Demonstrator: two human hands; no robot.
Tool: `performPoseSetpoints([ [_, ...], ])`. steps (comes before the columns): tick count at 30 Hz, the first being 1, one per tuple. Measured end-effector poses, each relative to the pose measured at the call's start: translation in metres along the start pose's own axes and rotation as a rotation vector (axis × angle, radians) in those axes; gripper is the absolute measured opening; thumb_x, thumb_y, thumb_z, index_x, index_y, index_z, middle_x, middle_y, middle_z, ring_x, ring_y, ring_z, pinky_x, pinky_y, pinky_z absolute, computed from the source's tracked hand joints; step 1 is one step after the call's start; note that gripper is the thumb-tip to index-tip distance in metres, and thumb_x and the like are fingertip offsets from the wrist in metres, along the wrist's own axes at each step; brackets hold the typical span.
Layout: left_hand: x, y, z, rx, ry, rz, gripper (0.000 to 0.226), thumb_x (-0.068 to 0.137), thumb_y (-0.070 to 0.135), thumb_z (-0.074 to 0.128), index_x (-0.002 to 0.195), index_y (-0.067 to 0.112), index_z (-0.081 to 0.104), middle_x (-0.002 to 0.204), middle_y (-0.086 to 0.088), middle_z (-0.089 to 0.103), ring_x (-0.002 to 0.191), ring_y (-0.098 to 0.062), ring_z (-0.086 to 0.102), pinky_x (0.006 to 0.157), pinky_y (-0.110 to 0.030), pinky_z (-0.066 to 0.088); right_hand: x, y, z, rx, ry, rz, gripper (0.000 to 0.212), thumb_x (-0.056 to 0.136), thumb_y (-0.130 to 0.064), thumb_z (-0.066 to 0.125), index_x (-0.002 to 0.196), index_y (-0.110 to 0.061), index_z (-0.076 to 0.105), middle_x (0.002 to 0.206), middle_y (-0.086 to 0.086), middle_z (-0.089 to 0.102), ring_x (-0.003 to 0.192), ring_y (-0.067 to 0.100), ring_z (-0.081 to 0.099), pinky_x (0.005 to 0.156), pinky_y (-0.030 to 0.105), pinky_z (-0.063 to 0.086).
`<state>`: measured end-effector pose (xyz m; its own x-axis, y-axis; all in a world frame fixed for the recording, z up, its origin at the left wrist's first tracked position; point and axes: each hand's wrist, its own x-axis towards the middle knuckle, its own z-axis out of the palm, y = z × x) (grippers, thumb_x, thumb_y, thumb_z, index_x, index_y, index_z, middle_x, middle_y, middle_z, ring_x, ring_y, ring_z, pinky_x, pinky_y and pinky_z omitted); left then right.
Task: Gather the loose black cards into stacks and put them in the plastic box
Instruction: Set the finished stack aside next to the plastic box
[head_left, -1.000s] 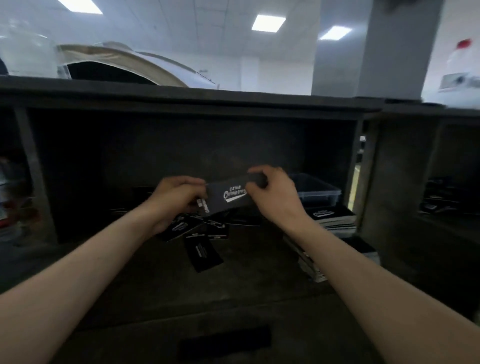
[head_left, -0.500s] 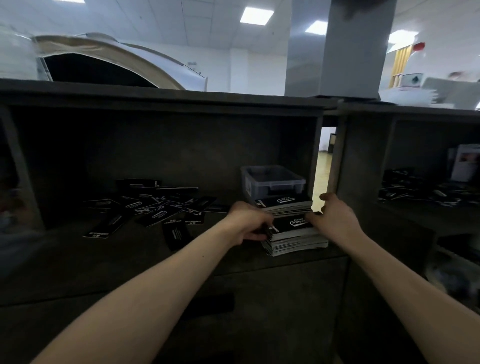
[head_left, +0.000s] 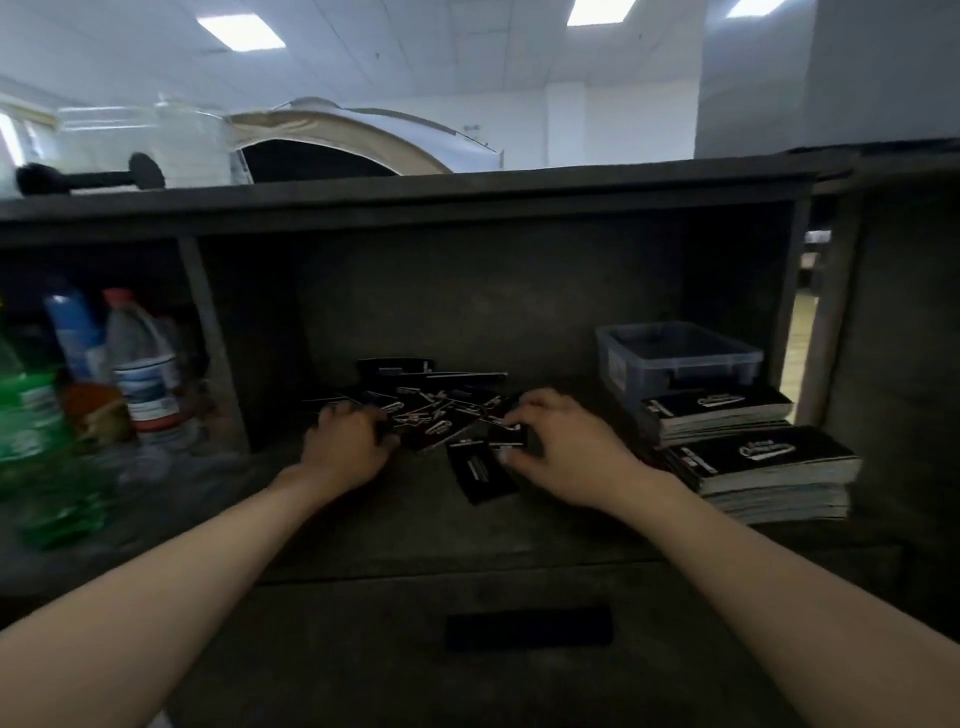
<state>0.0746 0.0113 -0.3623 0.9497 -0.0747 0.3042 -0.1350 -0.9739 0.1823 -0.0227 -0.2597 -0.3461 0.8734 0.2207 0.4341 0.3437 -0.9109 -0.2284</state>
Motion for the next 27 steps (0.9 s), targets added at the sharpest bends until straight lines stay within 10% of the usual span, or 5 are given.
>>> performPoseSetpoints([
  [7,0.051,-0.069,0.016,0.004,-0.254,-0.085,0.098,0.066,0.098,0.011,0.152,0.053,0.002,0.167,0.000,-0.010,0.152,-0.028,-0.016,0.120,-0.057,0.002,0.096,-0.002,0.076,-0.174,-0.394,0.329,0.108,0.064,-0.100,0.019,0.154,-0.045,-0.008,0.164,0.004,-0.020,0.148,0.039,-0.022,0.114,0.066,-0.008],
  [12,0.086,-0.051,0.027,0.028,-0.357,-0.094,0.104,0.059,0.103,0.006,0.150,0.055,-0.007,0.167,-0.004,-0.012,0.152,-0.033,-0.013,0.119,-0.059,-0.004,0.140,0.012,0.093,-0.156,-0.428,0.469,0.124,0.045,-0.107,0.013,0.152,-0.048,-0.005,0.165,0.006,-0.013,0.149,0.043,-0.013,0.112,0.071,-0.004],
  [21,0.127,-0.020,0.025,0.125,-0.137,0.014,0.070,0.088,0.078,0.025,0.144,0.039,0.041,0.154,-0.016,0.036,0.139,-0.037,0.036,0.110,-0.049,0.034,0.172,0.044,0.101,-0.166,-0.179,0.263,0.096,0.057,-0.103,0.022,0.124,-0.041,0.051,0.139,0.009,0.049,0.128,0.031,0.041,0.097,0.044,0.042],
  [27,0.145,-0.051,0.043,0.066,-0.294,-0.146,0.088,0.077,0.092,0.016,0.154,0.047,0.011,0.165,-0.013,0.009,0.150,-0.042,0.009,0.118,-0.061,0.013,0.174,0.053,0.108,-0.096,-0.201,0.355,0.095,0.071,-0.094,0.029,0.150,-0.041,0.026,0.156,0.009,0.030,0.142,0.035,0.030,0.112,0.053,0.030],
])
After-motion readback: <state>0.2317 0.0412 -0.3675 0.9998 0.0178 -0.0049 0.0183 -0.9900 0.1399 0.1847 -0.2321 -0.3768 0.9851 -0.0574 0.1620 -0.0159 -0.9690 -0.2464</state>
